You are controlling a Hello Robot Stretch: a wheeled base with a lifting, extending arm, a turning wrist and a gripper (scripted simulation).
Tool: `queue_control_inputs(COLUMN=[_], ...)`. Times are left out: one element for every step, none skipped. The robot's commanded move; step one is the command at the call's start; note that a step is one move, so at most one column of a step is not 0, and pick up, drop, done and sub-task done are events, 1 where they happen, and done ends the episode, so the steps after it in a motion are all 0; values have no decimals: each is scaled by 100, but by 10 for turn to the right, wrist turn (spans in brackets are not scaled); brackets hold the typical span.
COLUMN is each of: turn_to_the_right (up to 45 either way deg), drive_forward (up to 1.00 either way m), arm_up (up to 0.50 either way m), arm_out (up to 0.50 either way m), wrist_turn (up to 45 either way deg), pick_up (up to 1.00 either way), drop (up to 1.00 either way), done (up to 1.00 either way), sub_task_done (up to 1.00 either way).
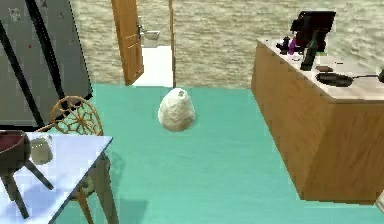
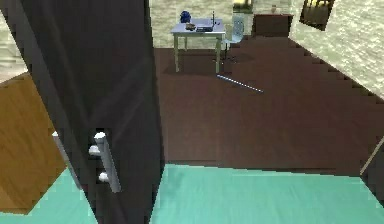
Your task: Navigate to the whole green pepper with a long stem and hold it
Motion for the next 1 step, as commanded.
queue_control_inputs(turn_to_the_right=[0], drive_forward=[45], arm_up=[0], arm_out=[0], wrist_turn=[0], pick_up=[0], drop=[0], done=[0], sub_task_done=[0])
